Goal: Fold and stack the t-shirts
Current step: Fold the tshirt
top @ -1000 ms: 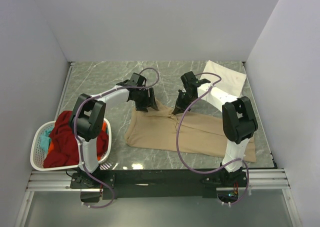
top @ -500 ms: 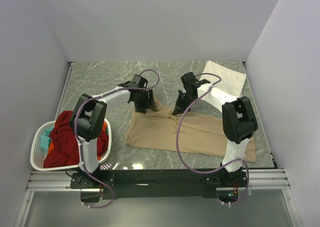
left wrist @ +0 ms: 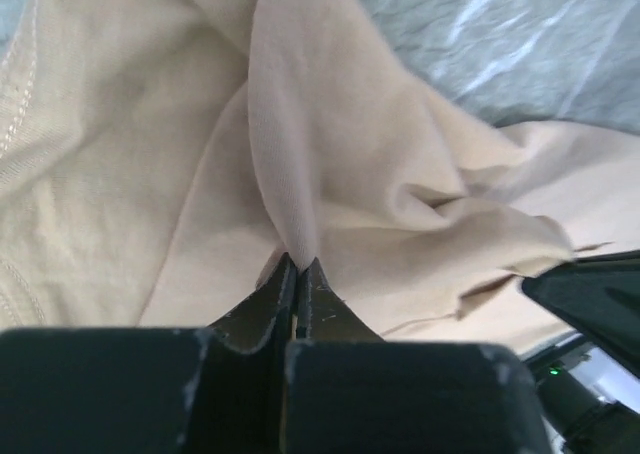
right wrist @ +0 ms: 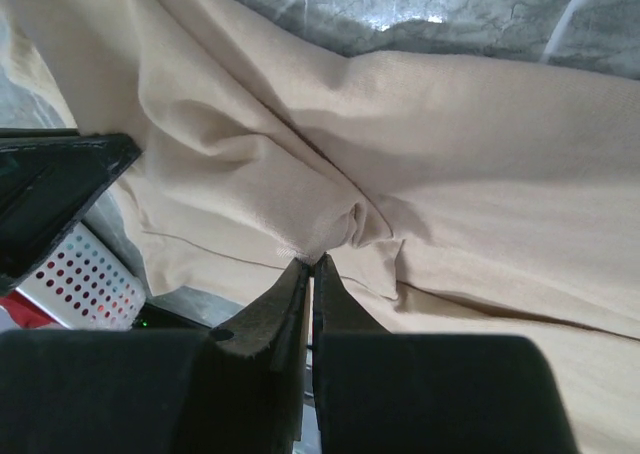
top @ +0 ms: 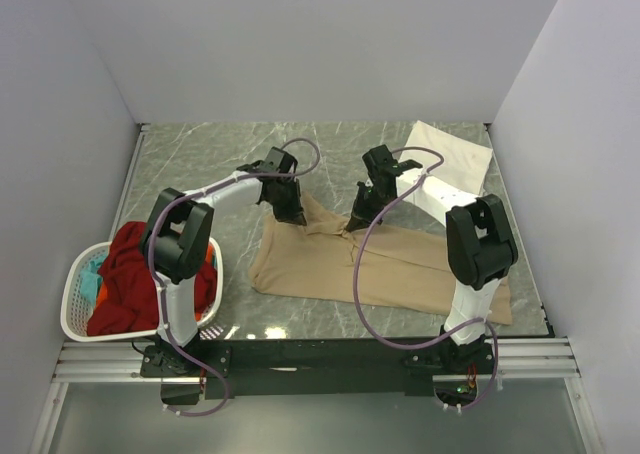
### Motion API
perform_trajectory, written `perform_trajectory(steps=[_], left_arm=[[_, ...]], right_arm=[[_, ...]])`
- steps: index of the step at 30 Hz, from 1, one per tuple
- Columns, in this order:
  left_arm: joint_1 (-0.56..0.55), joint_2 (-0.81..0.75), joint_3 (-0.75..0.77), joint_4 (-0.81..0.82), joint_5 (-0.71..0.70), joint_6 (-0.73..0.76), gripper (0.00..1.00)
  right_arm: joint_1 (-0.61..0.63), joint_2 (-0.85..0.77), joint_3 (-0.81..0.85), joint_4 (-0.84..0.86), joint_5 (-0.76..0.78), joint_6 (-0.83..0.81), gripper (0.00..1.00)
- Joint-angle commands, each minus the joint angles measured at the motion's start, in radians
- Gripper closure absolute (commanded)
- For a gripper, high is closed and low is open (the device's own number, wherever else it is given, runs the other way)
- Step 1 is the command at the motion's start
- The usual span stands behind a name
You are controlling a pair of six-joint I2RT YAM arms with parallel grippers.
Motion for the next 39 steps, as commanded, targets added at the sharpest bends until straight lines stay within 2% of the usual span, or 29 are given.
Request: perform_trajectory(steps=[1,8,15,18,24,27,31,34,39], left_arm=[[-0.001,-0.055,0.101,-0.057,-0.002,-0.021,1.00],[0.059,0.051,0.236,-0.071,0.098,-0.078,0.94],[0.111,0.154,0.300,-0.006,0.236,-0.147,0.56],[0.116,0.128,0.274,0.064,0.244,-0.169,0.48],[0.118,0.021,0.179,0.078,0.144,-0.077,0.46],[0.118,-0.050,0.080,0.087,0.083,-0.037,0.49],[0.118,-0.116,-0.077,0.191,0.078,-0.026,0.52],[0.118,-0.111,-0.103,0.231,0.108,-0.026,0.52],[0.105,-0.046,-0.060,0.239,0.118,-0.003,0.56]], right_arm=[[-0.006,-0.052,-0.006,-0.001,0.008,-0.016,0.99],[-0.016,-0.055,-0.024,-0.007,0.028,-0.022,0.99],[-0.034,-0.048,-0.046,0.025,0.008,-0.002,1.00],[-0.036,-0.043,-0.049,0.040,-0.001,0.013,1.00],[-0.042,-0.029,-0.055,0.069,-0.027,0.039,1.00],[-0.040,-0.025,-0.049,0.068,-0.032,0.042,1.00],[-0.042,-0.023,-0.046,0.069,-0.032,0.044,1.00],[-0.042,-0.018,-0.047,0.071,-0.035,0.045,1.00],[-0.042,-0.017,-0.046,0.066,-0.033,0.042,1.00]])
